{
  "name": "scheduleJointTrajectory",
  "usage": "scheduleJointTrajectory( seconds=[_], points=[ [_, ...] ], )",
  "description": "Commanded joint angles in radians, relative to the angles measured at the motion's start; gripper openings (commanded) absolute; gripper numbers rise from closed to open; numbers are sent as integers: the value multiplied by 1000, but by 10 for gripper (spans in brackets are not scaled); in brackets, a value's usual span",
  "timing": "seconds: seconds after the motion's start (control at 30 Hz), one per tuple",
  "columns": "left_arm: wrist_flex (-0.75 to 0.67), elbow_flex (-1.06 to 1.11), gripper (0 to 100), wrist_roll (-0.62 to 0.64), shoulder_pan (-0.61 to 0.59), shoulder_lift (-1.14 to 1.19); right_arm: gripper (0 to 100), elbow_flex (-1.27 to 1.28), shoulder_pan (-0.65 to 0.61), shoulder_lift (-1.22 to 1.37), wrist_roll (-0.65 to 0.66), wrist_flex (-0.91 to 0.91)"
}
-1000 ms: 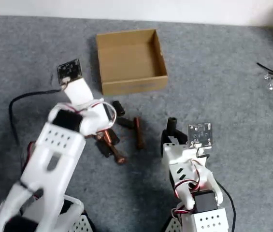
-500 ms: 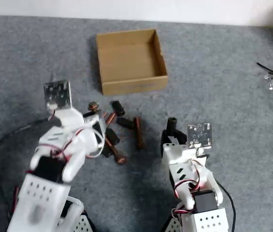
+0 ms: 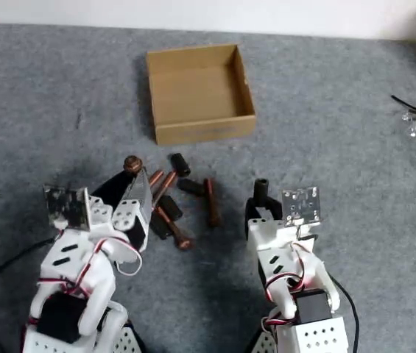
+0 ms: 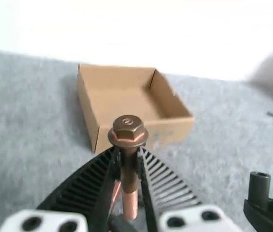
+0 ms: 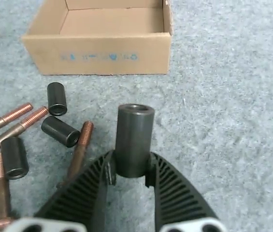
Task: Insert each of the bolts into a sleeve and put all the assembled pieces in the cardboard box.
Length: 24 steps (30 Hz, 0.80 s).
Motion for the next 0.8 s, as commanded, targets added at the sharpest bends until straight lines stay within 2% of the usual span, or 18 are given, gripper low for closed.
scheduleJointTrajectory(
  seconds=[0.0, 0.17, 0.3, 0.43, 0.63, 0.77],
  points=[
    [-74, -5, 5, -11, -8, -27, 3, -28, -50, -18, 12, -85],
    [-180, -8, 5, 68, -10, -24, 3, -36, -186, -18, 12, -143],
    [-278, -10, 5, 74, -8, -24, 3, -36, -263, -18, 15, -162],
    [-353, -10, 5, 75, -1, -24, 3, -36, -321, -18, 101, -166],
    [-365, -10, 5, 192, 1, -21, 3, -36, -380, -18, 124, -200],
    [-365, -18, 5, 216, 13, -21, 3, -36, -427, -18, 155, -223]
  ],
)
